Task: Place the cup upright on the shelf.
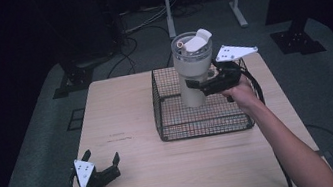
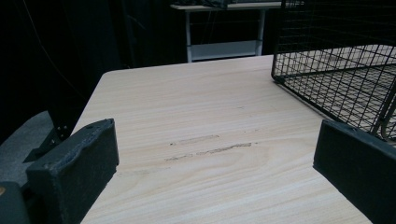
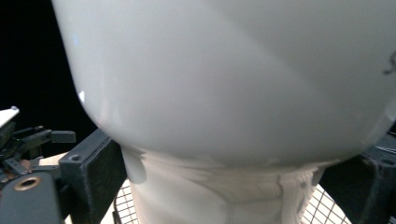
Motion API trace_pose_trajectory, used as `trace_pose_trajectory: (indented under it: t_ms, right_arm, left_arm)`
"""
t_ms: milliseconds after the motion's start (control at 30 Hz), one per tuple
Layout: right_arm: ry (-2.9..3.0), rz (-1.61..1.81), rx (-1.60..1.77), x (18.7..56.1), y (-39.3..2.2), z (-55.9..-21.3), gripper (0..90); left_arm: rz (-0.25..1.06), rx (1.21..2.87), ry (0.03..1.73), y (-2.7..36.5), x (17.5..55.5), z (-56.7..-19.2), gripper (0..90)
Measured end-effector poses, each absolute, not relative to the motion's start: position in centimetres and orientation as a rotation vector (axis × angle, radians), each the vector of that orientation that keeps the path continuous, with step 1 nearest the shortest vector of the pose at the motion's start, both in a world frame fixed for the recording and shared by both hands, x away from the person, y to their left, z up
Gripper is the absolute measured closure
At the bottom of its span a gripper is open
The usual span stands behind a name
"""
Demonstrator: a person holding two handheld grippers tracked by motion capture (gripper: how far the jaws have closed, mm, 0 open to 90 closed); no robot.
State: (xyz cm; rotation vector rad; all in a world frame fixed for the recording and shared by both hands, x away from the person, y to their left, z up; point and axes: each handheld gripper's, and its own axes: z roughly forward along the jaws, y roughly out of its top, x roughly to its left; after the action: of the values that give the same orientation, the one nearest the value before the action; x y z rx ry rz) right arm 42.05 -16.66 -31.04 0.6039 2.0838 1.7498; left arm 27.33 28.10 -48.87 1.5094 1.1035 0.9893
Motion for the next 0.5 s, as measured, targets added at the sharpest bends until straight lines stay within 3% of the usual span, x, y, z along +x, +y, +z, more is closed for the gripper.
trace_pose_trajectory:
  t_ms: [500]
  right_arm:
    - [2.151, 1.734, 0.597, 45.5, -14.6, -34.6, 8.9]
  left_arm:
    - [0.983, 1.501, 1.102, 28.2, 27.3, -48.9, 0.0]
